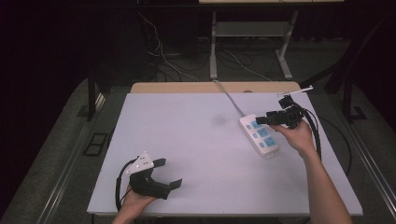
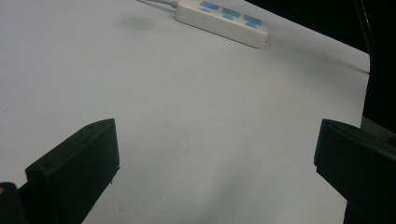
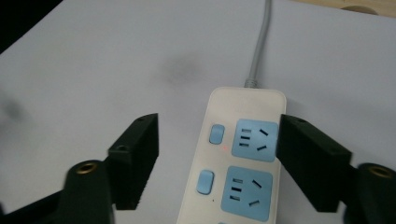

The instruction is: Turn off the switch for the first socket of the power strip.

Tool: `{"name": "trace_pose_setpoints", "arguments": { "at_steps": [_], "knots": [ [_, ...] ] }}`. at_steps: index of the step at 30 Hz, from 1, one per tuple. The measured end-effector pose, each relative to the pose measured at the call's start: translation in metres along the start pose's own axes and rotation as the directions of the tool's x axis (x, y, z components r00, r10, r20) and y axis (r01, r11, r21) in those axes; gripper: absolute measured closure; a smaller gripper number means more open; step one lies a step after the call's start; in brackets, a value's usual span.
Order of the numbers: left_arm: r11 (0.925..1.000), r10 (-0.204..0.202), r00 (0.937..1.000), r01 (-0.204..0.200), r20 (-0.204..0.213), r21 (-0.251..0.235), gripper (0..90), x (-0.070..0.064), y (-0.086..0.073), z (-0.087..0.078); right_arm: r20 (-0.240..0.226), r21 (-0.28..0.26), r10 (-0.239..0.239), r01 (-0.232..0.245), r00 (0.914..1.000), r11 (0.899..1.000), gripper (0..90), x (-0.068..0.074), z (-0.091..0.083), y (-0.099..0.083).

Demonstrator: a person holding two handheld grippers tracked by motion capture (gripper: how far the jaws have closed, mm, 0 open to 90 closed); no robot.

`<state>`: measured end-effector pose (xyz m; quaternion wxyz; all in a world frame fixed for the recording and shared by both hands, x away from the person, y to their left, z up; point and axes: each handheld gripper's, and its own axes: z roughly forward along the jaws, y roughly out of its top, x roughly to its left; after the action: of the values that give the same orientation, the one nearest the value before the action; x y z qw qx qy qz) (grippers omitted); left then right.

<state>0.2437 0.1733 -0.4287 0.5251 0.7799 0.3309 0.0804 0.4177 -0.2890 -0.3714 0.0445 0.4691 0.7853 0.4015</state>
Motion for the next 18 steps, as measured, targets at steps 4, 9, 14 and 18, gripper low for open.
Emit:
{"name": "trace_pose_setpoints", "arguments": {
  "at_steps": [4,9,14,18],
  "knots": [
    [1.0000,-0.001,1.0000,0.001,-0.001,0.000,0.0,0.000,0.000,0.000,-0.006,-0.009,0.005,-0.006,1.0000,1.000,40.9,-0.002,0.005,0.000],
    [1.0000,-0.002,1.0000,0.002,-0.002,0.000,0.0,0.002,0.000,-0.001,-0.015,-0.008,0.009,-0.009,0.9998,1.000,49.6,-0.003,0.013,0.000],
    [1.0000,-0.004,1.0000,0.004,-0.001,0.001,0.0,0.001,0.000,0.000,-0.031,-0.002,0.006,-0.006,0.9995,1.000,58.9,-0.004,0.021,0.000],
    [1.0000,-0.003,1.0000,0.003,0.000,0.000,0.0,0.002,0.000,-0.001,-0.044,0.010,0.002,-0.001,0.9990,1.000,68.8,-0.004,0.027,-0.001]
  ]
}}
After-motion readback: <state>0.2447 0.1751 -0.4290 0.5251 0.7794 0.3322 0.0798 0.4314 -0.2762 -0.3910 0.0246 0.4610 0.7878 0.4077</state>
